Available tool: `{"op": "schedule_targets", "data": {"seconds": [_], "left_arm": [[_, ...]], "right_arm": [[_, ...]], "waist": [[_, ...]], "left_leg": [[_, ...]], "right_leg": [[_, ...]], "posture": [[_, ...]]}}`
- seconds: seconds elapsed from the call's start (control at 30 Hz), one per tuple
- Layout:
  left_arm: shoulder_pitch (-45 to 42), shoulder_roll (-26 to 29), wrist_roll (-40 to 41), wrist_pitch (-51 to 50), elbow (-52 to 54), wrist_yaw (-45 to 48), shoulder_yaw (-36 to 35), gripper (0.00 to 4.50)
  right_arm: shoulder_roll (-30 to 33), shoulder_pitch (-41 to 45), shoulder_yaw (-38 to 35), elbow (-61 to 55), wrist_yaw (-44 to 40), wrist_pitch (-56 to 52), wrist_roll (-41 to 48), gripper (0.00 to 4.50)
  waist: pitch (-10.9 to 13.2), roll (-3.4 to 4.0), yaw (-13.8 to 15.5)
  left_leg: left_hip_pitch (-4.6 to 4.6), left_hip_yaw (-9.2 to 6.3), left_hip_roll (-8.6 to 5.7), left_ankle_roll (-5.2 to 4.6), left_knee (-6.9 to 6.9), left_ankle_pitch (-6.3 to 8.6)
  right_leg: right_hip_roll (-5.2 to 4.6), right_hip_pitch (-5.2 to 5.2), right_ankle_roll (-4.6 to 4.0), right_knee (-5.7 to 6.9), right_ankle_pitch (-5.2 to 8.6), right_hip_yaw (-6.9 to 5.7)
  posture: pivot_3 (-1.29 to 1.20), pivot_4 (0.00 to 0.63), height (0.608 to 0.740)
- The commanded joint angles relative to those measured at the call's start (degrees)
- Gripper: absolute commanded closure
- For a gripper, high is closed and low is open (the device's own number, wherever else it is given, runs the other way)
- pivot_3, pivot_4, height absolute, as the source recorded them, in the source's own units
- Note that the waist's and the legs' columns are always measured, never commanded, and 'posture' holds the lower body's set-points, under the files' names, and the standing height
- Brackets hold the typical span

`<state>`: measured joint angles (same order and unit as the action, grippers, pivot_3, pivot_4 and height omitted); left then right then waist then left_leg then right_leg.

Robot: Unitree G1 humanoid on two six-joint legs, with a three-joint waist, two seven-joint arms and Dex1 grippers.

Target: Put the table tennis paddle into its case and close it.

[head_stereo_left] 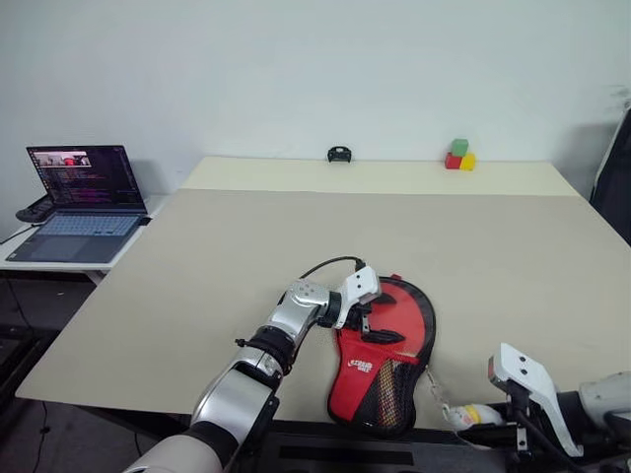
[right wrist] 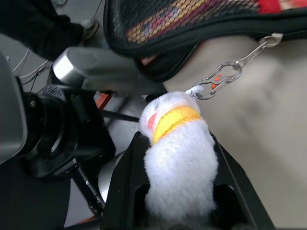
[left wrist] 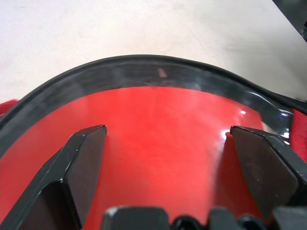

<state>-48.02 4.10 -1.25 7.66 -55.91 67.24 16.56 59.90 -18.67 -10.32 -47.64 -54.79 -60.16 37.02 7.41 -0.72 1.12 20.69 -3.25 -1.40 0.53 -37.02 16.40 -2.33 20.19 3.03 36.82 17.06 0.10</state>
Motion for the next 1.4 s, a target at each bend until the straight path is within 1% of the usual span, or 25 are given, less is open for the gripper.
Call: {"op": "schedule_targets", "data": {"seconds": [0.03,0.17,0.37,0.4,0.47,0.53,0.6,0.63,0.7,0.77,0.83,0.87,0.97,1.07,1.2,1.27,1.33,1.37,1.4], "left_arm": [[4.92,1.55,-4.85,-3.08,-6.96,-1.0,3.22,0.0],[4.98,1.13,-4.87,-2.95,-6.94,-1.27,3.61,0.0],[4.93,0.71,-4.85,-2.9,-6.93,-1.46,3.71,0.0],[4.91,0.63,-4.86,-2.85,-6.95,-1.51,3.72,0.0],[4.9,0.52,-4.84,-2.66,-6.99,-1.68,3.67,0.0],[4.91,0.38,-4.75,-2.24,-6.92,-2.25,3.52,0.0],[4.93,0.08,-4.56,-2.18,-6.78,-2.6,3.37,0.0],[4.99,-0.05,-4.48,-2.17,-6.65,-2.68,3.35,0.0],[5.1,-0.27,-4.41,-2.02,-6.42,-2.87,3.35,0.0],[5.13,-0.52,-4.31,-1.85,-6.33,-3.28,3.25,0.0],[5.04,-0.74,-4.2,-1.71,-6.37,-3.81,3.11,0.0],[4.97,-0.82,-4.13,-1.69,-6.36,-3.99,3.06,0.0],[4.65,-1.08,-3.68,-1.42,-5.84,-4.29,2.7,0.0],[4.39,-1.13,-3.07,-1.26,-4.78,-4.08,2.22,0.0],[4.8,0.11,-0.8,-1.98,0.19,-1.2,0.9,0.0],[5.36,0.7,0.39,-3.06,3.0,0.27,0.31,0.0],[6.83,2.43,3.28,-5.96,10.26,3.56,-0.76,0.0],[7.92,4.08,5.41,-8.01,15.98,5.88,-1.38,0.0],[8.84,5.85,7.44,-10.55,21.57,7.59,-2.01,0.0]], "right_arm": [[0.73,-4.79,3.8,-6.07,-2.28,0.26,4.23,3.83],[-1.39,-5.29,6.2,-7.58,0.61,-0.2,5.93,3.83],[-4.15,-3.61,8.3,-9.07,6.05,-1.78,7.84,3.83],[-4.54,-2.08,7.45,-8.34,7.17,-2.49,8.36,3.83],[-5.69,1.79,3.81,-6.19,8.59,-5.08,12.88,3.83],[-5.42,5.28,0.68,-3.82,8.79,-7.67,17.15,3.83],[-4.36,6.74,-0.63,-2.65,8.54,-8.74,19.01,3.11],[-3.56,6.9,-0.9,-2.78,8.14,-8.98,19.86,2.85],[-2.62,7.26,-1.01,-2.97,8.61,-9.12,20.64,2.23],[-1.3,7.77,-1.2,-3.19,8.89,-8.66,20.56,1.5],[0.31,8.0,-2.23,-3.38,7.97,-8.08,21.23,0.78],[1.02,8.03,-2.77,-3.43,7.6,-7.83,21.62,0.5],[3.04,10.59,-5.63,-1.89,6.14,-6.76,23.43,0.5],[3.29,15.97,-7.3,2.71,6.32,-5.84,24.56,0.5],[0.4,25.91,-3.38,14.48,9.37,-3.35,19.08,0.5],[-0.71,28.25,-1.41,17.12,9.68,-2.08,16.92,0.5],[-3.76,31.99,1.43,21.28,11.53,0.2,13.38,0.5],[-5.88,34.46,2.99,24.25,12.49,1.65,11.3,0.5],[-7.95,36.76,4.08,27.18,13.13,2.99,9.66,0.5]], "waist": [[-0.07,-0.08,0.27],[-0.13,-0.15,0.31],[-0.16,-0.17,0.33],[-0.16,-0.17,0.31],[-0.16,-0.18,0.23],[-0.15,-0.18,0.21],[-0.15,-0.18,0.27],[-0.15,-0.19,0.3],[-0.15,-0.18,0.29],[-0.15,-0.18,0.28],[-0.15,-0.18,0.26],[-0.14,-0.19,0.27],[-0.14,-0.19,0.25],[-0.11,-0.23,0.25],[0.02,-0.3,0.16],[0.12,-0.33,0.16],[0.24,-0.37,0.15],[0.35,-0.21,-0.2],[0.67,-0.21,-1.0]], "left_leg": [[0.0,-0.01,0.0,-0.01,0.0,0.05],[-0.04,-0.2,-0.02,0.02,-0.02,0.13],[-0.06,-0.68,-0.06,0.13,-0.01,0.19],[-0.06,-0.7,-0.07,0.14,-0.01,0.2],[-0.07,-0.7,-0.1,0.14,-0.01,0.2],[-0.15,-0.71,-0.1,0.14,-0.02,0.2],[-0.16,-0.74,-0.11,0.14,-0.02,0.21],[-0.17,-0.77,-0.12,0.14,-0.01,0.21],[-0.17,-0.79,-0.13,0.14,-0.01,0.21],[-0.14,-0.79,-0.13,0.14,-0.02,0.2],[-0.13,-0.78,-0.14,0.14,-0.03,0.2],[-0.15,-0.77,-0.16,0.14,-0.03,0.2],[-0.14,-0.78,-0.2,0.14,-0.04,0.2],[-0.14,-0.78,-0.23,0.14,-0.04,0.2],[-0.19,-0.77,-0.27,0.13,-0.03,0.2],[-0.07,-0.78,-0.27,0.13,-0.01,0.2],[0.23,-0.78,-0.27,0.13,0.01,0.19],[0.24,-0.78,-0.26,0.13,0.04,0.2],[0.22,-0.75,-0.25,0.14,0.05,0.2]], "right_leg": [[-0.01,-0.01,-0.06,0.0,0.05,-0.02],[-0.27,-0.1,-0.19,-0.02,0.16,-0.3],[-0.33,-0.3,-0.27,-0.03,0.36,-0.78],[-0.33,-0.33,-0.29,-0.03,0.38,-0.8],[-0.34,-0.36,-0.29,-0.02,0.38,-0.79],[-0.35,-0.43,-0.29,-0.02,0.38,-0.8],[-0.37,-0.47,-0.29,-0.02,0.38,-0.83],[-0.38,-0.48,-0.29,-0.04,0.38,-0.86],[-0.39,-0.49,-0.3,-0.03,0.39,-0.87],[-0.4,-0.5,-0.3,-0.02,0.39,-0.87],[-0.42,-0.54,-0.3,-0.02,0.39,-0.87],[-0.44,-0.54,-0.3,-0.02,0.39,-0.87],[-0.49,-0.56,-0.29,-0.03,0.39,-0.89],[-0.52,-0.56,-0.29,-0.04,0.39,-0.89],[-0.57,-0.51,-0.29,-0.04,0.39,-0.87],[-0.58,-0.35,-0.3,-0.02,0.39,-0.86],[-0.58,0.01,-0.51,0.07,0.28,-0.85],[-0.56,0.04,-0.64,0.07,0.29,-0.85],[-0.55,0.06,-0.75,0.14,0.35,-0.8]], "posture": [[0.0,0.15,0.74],[0.0,0.15,0.74],[0.0,0.15,0.74],[0.0,0.15,0.74],[0.0,0.15,0.74],[0.0,0.15,0.74],[0.0,0.15,0.74],[0.0,0.15,0.74],[0.0,0.15,0.74],[0.0,0.15,0.74],[0.0,0.15,0.74],[0.0,0.15,0.74],[0.0,0.15,0.74],[0.0,0.15,0.74],[0.0,0.15,0.74],[0.0,0.15,0.74],[0.0,0.15,0.74],[0.0,0.15,0.74],[0.0,0.15,0.74]]}}
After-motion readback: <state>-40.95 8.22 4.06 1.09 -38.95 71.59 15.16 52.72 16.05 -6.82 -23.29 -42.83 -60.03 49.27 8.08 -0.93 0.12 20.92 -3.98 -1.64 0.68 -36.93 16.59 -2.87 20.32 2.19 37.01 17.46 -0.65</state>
